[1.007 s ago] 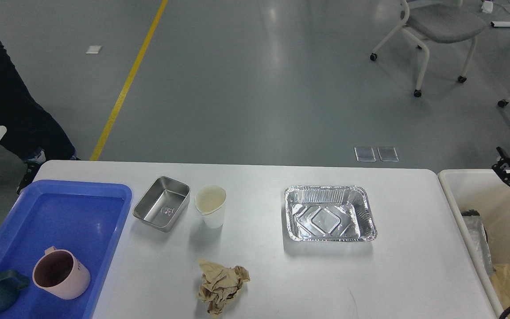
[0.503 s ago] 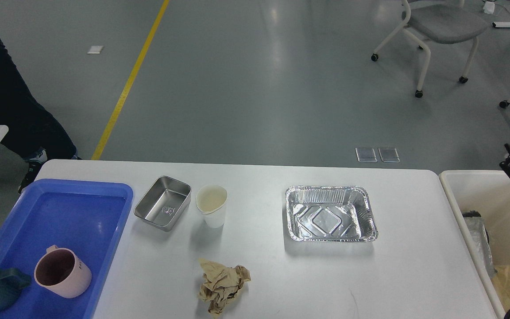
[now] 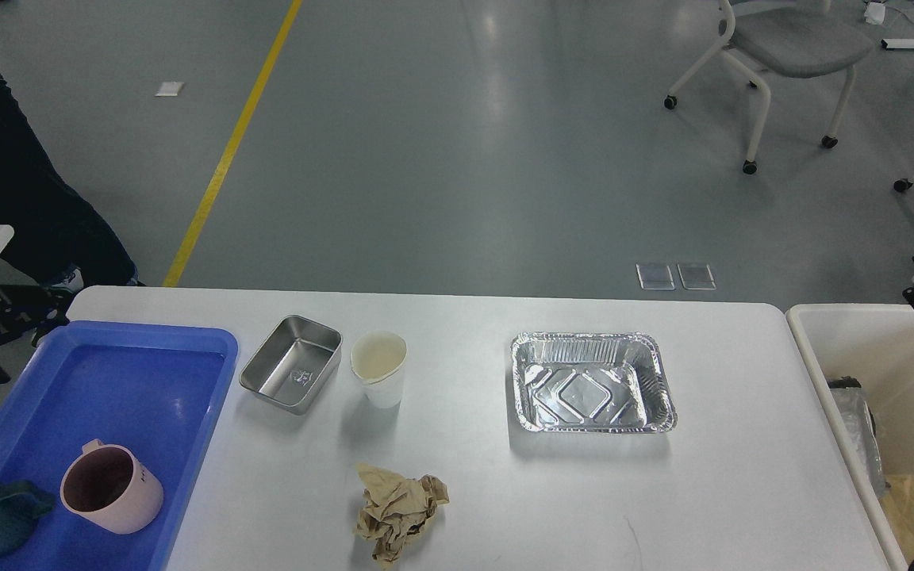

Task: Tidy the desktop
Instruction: 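Reach the left gripper toward the small steel tray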

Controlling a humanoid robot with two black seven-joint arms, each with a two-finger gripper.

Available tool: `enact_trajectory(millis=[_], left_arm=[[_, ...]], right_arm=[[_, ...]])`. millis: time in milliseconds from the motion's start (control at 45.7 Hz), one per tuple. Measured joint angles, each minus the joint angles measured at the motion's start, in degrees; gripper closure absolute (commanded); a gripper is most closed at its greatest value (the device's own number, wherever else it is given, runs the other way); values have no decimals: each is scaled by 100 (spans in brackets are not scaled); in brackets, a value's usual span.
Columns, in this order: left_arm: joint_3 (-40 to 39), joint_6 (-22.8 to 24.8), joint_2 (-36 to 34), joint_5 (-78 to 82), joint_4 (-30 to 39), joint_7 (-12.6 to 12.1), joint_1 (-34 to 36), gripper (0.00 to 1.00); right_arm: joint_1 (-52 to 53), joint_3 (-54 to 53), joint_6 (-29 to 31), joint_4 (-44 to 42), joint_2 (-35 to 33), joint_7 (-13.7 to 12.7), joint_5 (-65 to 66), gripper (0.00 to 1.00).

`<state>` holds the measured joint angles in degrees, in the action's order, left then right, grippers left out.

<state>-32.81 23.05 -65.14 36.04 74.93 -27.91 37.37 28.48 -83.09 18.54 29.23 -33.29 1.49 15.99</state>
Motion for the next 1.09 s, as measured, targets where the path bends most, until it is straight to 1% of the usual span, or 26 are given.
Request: enact_trajectory(millis=[153, 328, 416, 503, 679, 700, 810, 1029, 1094], left_arm=[[0, 47, 524, 216, -431, 1, 332, 3], [119, 132, 1426, 440, -1373, -7, 760, 3], [281, 441, 1700, 732, -1721, -7, 946, 3], [359, 780, 1915, 1089, -1911, -8, 1093, 3], [422, 1268, 2312, 1548, -2243, -30, 1270, 3], [472, 1396, 2388, 1656, -2342, -38, 1358, 3], [718, 1737, 2573, 1985, -2649, -48, 1636, 3], [1426, 2016, 2941, 2431, -3081, 14, 2142, 3], [1698, 2047, 3165, 2482, -3228, 28, 2252, 3]], right_arm=[[-60, -22, 45, -3, -4, 0, 0, 0], [-162, -24, 68, -5, -1, 0, 0, 0], [-219, -24, 92, -5, 3, 4, 1, 0], [-235, -30, 137, -6, 3, 9, 1, 0], [-288, -49, 166, -7, 3, 9, 0, 0], [-301, -53, 167, -7, 3, 9, 0, 0], [-346, -60, 167, -7, 4, 9, 1, 0], [-429, -92, 177, -7, 7, 19, 0, 0], [-465, -132, 215, -7, 7, 26, -7, 0]])
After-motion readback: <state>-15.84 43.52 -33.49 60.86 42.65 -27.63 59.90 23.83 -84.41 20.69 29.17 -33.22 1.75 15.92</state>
